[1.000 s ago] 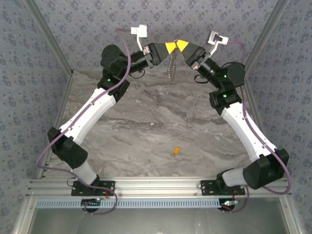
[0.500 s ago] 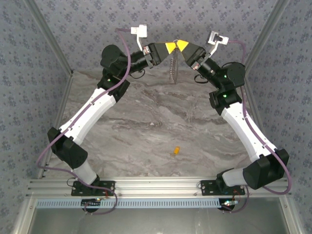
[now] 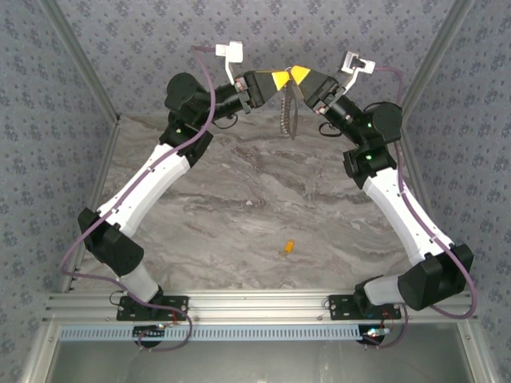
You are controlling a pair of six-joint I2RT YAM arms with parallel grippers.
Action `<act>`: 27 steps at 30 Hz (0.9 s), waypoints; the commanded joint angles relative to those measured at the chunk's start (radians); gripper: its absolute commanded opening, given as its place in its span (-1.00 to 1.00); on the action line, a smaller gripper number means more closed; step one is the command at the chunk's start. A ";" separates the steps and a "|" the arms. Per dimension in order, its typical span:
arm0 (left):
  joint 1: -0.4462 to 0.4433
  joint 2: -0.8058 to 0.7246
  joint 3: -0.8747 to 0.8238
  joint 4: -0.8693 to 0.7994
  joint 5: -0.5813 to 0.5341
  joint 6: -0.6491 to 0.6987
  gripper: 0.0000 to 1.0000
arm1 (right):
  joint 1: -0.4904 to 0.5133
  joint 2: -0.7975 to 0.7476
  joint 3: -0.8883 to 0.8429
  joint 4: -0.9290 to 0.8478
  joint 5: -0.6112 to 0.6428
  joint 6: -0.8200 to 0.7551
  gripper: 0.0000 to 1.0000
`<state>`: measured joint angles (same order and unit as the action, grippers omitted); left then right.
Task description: Put the keys on the keyring
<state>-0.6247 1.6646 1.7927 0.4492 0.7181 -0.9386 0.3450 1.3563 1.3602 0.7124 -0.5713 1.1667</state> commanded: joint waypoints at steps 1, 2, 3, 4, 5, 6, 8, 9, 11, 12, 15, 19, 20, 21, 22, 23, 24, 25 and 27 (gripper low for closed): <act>0.003 -0.029 0.070 -0.080 0.063 0.153 -1.00 | -0.062 -0.068 -0.044 -0.011 0.021 0.004 -0.10; 0.002 -0.034 0.082 -0.127 0.075 0.204 -1.00 | -0.081 -0.088 -0.062 -0.023 0.024 0.004 -0.06; 0.003 -0.040 0.103 -0.195 0.088 0.268 -1.00 | -0.103 -0.106 -0.080 -0.038 0.026 0.004 -0.03; 0.003 -0.044 0.122 -0.264 0.094 0.330 -1.00 | -0.124 -0.128 -0.094 -0.055 0.026 0.001 -0.01; 0.003 -0.049 0.137 -0.316 0.095 0.384 -1.00 | -0.140 -0.143 -0.106 -0.071 0.023 -0.001 0.01; 0.003 -0.056 0.151 -0.376 0.094 0.450 -1.00 | -0.156 -0.159 -0.120 -0.088 0.022 -0.002 0.02; 0.003 -0.064 0.184 -0.473 0.085 0.561 -1.00 | -0.177 -0.186 -0.144 -0.121 0.019 -0.005 0.04; 0.003 -0.065 0.195 -0.521 0.075 0.611 -1.00 | -0.183 -0.197 -0.157 -0.136 0.017 -0.006 0.05; 0.004 -0.069 0.214 -0.593 0.061 0.694 -1.00 | -0.189 -0.213 -0.193 -0.160 0.016 -0.008 0.05; 0.005 -0.069 0.220 -0.616 0.057 0.720 -1.00 | -0.189 -0.219 -0.204 -0.170 0.016 -0.011 0.05; 0.004 -0.063 0.248 -0.683 0.046 0.782 -1.00 | -0.189 -0.229 -0.228 -0.187 0.014 -0.010 0.06; 0.006 -0.053 0.270 -0.732 0.023 0.818 -1.00 | -0.189 -0.233 -0.244 -0.231 0.009 -0.023 0.07; 0.008 -0.052 0.269 -0.734 0.017 0.817 -1.00 | -0.189 -0.232 -0.245 -0.249 0.011 -0.034 0.07; 0.010 -0.051 0.267 -0.736 0.010 0.815 -1.00 | -0.189 -0.232 -0.246 -0.274 0.011 -0.051 0.07; 0.011 -0.051 0.263 -0.735 -0.005 0.811 -1.00 | -0.187 -0.232 -0.248 -0.321 0.011 -0.068 0.07; 0.012 -0.052 0.257 -0.731 -0.022 0.805 -1.00 | -0.185 -0.233 -0.254 -0.369 0.011 -0.080 0.07; 0.014 -0.054 0.250 -0.726 -0.033 0.800 -1.00 | -0.184 -0.233 -0.268 -0.394 0.011 -0.090 0.07; 0.015 -0.056 0.238 -0.717 -0.053 0.792 -1.00 | -0.182 -0.235 -0.284 -0.433 0.008 -0.101 0.07; 0.017 -0.065 0.209 -0.698 -0.093 0.782 -1.00 | -0.173 -0.243 -0.314 -0.512 0.016 -0.132 0.07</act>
<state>-0.6163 1.6291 2.0212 -0.2790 0.6891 -0.1650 0.1631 1.1316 1.0836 0.3454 -0.5560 1.0977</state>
